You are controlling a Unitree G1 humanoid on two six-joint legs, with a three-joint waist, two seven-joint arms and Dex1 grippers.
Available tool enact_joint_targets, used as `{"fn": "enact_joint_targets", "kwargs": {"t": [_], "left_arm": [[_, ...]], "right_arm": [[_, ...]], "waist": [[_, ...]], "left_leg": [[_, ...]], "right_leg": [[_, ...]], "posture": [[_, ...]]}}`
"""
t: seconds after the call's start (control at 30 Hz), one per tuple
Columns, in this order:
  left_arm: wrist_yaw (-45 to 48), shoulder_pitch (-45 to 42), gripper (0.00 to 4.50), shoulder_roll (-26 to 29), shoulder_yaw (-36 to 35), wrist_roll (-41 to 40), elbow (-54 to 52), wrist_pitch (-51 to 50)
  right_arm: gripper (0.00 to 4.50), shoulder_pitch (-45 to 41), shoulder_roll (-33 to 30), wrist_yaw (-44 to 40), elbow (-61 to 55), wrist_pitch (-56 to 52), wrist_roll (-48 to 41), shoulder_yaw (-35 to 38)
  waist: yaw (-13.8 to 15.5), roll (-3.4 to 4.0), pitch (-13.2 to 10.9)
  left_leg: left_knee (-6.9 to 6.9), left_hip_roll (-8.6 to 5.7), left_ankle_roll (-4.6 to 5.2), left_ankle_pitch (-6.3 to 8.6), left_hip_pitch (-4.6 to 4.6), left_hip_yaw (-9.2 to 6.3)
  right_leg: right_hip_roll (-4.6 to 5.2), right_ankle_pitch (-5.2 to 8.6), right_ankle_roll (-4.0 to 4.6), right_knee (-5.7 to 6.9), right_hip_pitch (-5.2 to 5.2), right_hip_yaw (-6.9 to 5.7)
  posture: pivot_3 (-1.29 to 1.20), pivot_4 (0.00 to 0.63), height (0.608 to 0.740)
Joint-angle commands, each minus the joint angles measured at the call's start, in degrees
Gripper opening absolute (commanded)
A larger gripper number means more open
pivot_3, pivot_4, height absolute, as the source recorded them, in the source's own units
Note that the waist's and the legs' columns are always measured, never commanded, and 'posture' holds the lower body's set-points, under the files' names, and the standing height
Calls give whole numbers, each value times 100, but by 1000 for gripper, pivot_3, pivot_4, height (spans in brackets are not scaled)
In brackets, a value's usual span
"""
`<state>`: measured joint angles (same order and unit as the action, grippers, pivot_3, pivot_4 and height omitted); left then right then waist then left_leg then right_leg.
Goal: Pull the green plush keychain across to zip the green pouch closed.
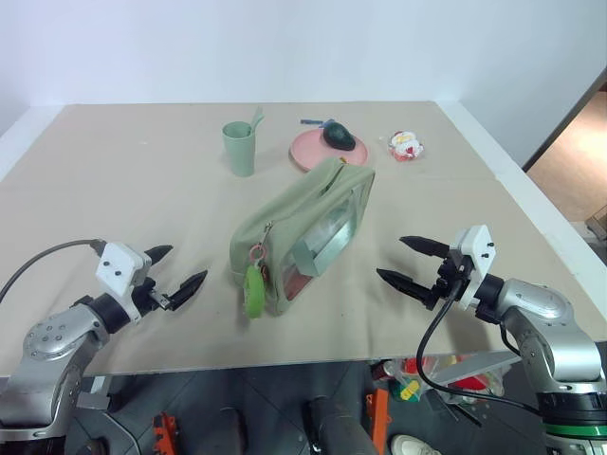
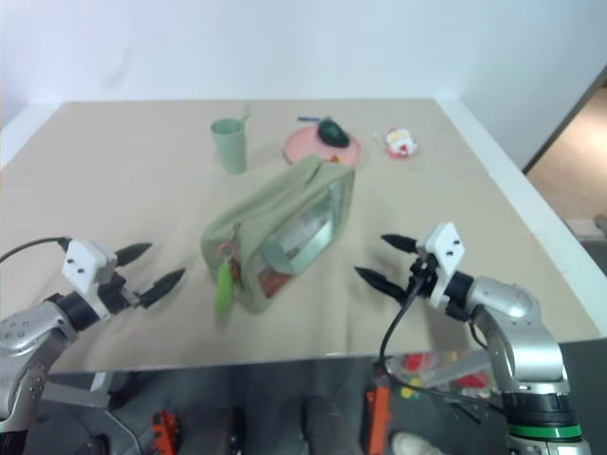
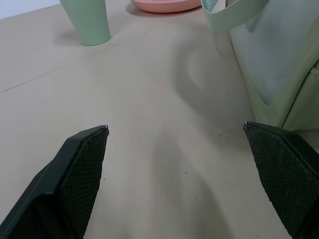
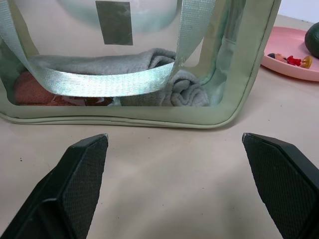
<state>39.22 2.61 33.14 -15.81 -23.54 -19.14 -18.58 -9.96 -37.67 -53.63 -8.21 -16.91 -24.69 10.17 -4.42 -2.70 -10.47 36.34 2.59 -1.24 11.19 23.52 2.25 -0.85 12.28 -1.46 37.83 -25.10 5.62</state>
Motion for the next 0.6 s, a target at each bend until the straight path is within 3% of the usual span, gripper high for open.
{"fn": "enact_joint_targets", "kwargs": {"t": [0.03,0.4,0.6], "left_arm": [[25,-58,4500,97,-66,-54,-181,66],[-3,-236,4500,116,-161,-599,-465,-330],[330,-636,4500,565,-424,-1725,-935,-1052]], "right_arm": [[4467,-168,-69,-11,-43,39,-66,61],[4467,-427,-91,-33,34,-142,-80,9],[4467,-628,-281,-252,198,-117,-39,-12]], "waist": [[0,0,0],[1,0,0],[1,-2,-2]], "left_leg": [[0,0,0,0,0,0],[0,0,0,0,2,0],[2,1,1,0,1,-3]], "right_leg": [[0,0,0,0,0,0],[0,0,-1,0,0,-2],[-3,-1,-1,2,1,-3]], "posture": [[0,150,740],[0,150,740],[0,150,740]]}}
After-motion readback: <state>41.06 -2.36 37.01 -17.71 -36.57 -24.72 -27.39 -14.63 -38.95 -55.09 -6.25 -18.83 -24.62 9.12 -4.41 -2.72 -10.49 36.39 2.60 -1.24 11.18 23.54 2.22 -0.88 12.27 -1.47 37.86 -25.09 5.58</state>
